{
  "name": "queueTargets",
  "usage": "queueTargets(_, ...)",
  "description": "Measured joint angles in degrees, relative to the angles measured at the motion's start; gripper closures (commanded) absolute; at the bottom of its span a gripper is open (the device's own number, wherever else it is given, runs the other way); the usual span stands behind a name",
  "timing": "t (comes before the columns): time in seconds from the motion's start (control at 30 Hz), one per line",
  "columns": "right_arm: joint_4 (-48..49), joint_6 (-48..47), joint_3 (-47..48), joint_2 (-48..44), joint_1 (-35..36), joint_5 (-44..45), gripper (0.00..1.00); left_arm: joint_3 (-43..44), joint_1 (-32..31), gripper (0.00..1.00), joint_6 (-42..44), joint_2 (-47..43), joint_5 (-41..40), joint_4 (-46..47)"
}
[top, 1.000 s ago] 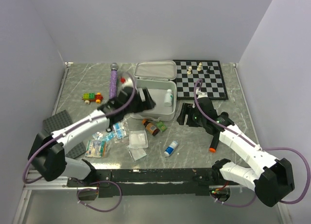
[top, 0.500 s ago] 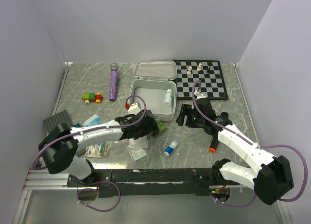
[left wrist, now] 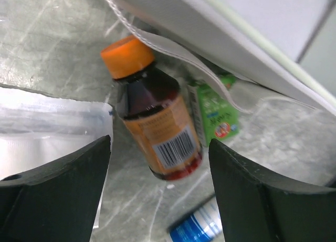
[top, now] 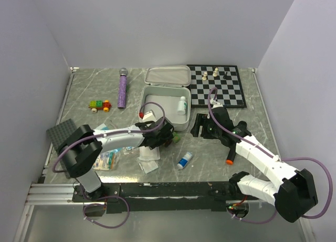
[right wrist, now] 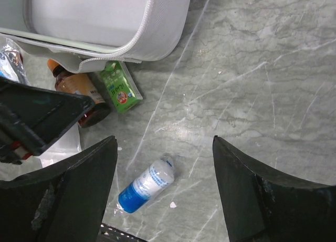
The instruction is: Organize the medicine kit
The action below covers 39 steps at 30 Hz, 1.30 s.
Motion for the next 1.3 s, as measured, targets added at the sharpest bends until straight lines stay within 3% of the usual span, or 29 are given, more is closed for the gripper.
queueTargets(0.4, 0.0, 0.0, -0.3, -0.1, 0.0, 0.0, 0.2, 1.1, 1.2, 0.38, -0.3, 3.7, 0.1, -0.9)
queueTargets(0.67, 0.0, 0.0, -0.4, -0.2, 0.0, 0.0, 0.2, 0.4, 1.4, 0.56, 2.4, 2.8, 0.1, -0.2)
queueTargets(0.87, 0.0, 0.0, -0.4, -0.5, 0.0, 0.0, 0.2, -3.8, 1.0, 0.7, 6.1, -6.4, -0.5, -1.1)
queueTargets(1.13, 0.0, 0.0, -0.4, -2.3, 0.0, 0.0, 0.2, -4.7, -1.9, 0.75, 17.4, -25.2, -2.8, -0.7)
queueTargets(1.3, 0.0, 0.0, -0.4, -2.2, 0.0, -0.2, 0.2, 0.0, -0.3, 0.75, 28.0, -25.5, -2.6, 0.7)
